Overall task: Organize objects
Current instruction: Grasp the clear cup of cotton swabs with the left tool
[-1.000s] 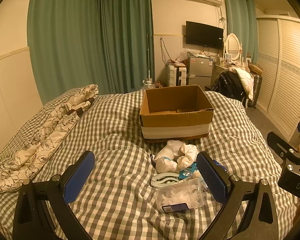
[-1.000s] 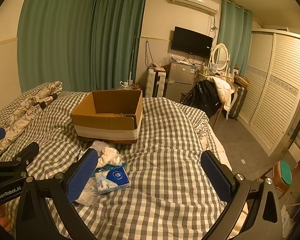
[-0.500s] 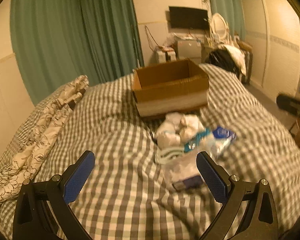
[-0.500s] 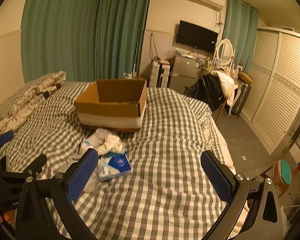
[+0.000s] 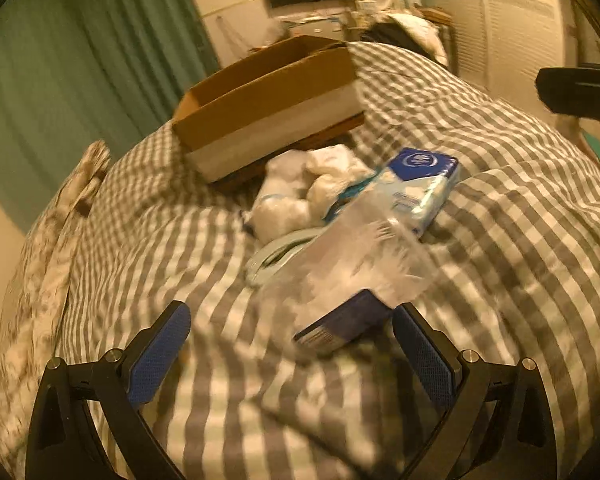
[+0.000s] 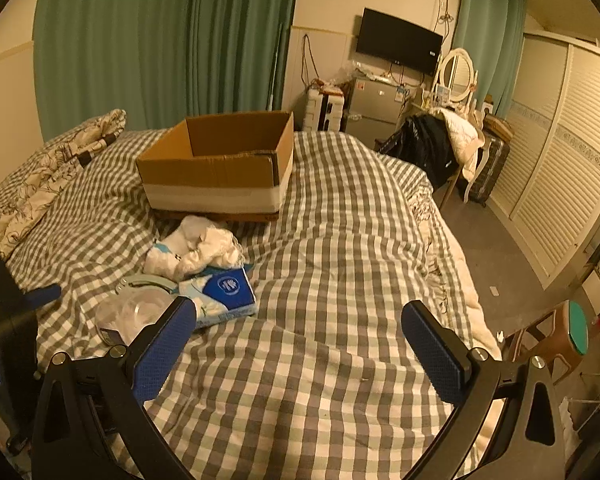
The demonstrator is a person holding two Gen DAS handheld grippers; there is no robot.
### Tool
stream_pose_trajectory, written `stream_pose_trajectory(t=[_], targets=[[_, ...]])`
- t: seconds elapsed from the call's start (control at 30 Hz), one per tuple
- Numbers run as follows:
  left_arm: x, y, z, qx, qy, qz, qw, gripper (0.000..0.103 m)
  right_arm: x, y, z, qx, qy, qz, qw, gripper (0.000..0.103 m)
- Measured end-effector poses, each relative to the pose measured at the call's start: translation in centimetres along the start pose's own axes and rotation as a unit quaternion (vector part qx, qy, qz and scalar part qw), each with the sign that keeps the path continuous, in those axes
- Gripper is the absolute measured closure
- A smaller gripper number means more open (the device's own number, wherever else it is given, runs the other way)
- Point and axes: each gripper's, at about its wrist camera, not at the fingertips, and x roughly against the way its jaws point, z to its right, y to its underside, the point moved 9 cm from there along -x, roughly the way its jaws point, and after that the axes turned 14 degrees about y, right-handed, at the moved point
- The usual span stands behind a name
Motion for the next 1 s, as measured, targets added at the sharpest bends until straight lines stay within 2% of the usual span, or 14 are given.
stream_pose_trajectory(t=[0.1, 0.2, 0.27, 0.3, 0.43, 0.5, 0.57, 0.67, 0.83, 1.0], targets=[[-1.7, -0.8, 1.3, -0.048, 0.000, -0.019, 0.9987, 0.000, -1.2, 0.4, 0.4, -0.006, 0.001, -0.012, 1.000, 0.000], [-3.6, -1.5, 2.8, -0.087, 0.015, -0.038, 0.9953, 0.000, -2.2, 0.7, 0.7, -0.012, 0.002, -0.020, 1.000, 0.000], [-4.4, -2.0, 2.8, -0.091, 0.031, -0.044, 0.9944, 0.006, -2.9, 1.0, 0.8, -0.015, 0.002, -0.028, 0.999, 0.000], [-4.6, -2.2, 3.0, -0.088, 0.047, -0.047, 0.9939, 0.019, -3.1, 1.1, 0.9, -0.016, 0.002, -0.031, 0.999, 0.000], [-4.2, -2.3, 2.6, -0.069, 0.060, -0.042, 0.9950, 0.022, -3.6, 1.3, 1.2, -0.017, 0.004, -0.037, 0.999, 0.000], [-2.5, -2.7, 2.3, -0.050, 0.060, -0.022, 0.9967, 0.026, -3.5, 1.2, 1.3, -0.019, 0.006, -0.034, 0.999, 0.000], [-0.4, -3.4, 1.5, -0.016, 0.068, 0.005, 0.9976, 0.029, -3.3, 1.0, 1.3, -0.019, 0.006, -0.031, 0.999, 0.000], [2.4, -4.7, -0.9, 0.059, 0.090, 0.046, 0.9931, 0.031, -3.0, 0.7, 0.6, -0.009, 0.000, -0.023, 1.000, 0.000], [4.5, -5.4, -5.0, 0.107, 0.051, 0.074, 0.9902, 0.032, -3.1, -0.1, -3.0, 0.034, -0.035, -0.013, 0.999, 0.000], [4.3, -5.2, -6.7, 0.127, 0.051, 0.074, 0.9878, 0.032, -5.9, 0.5, -8.4, 0.086, -0.073, -0.044, 0.993, 0.000]])
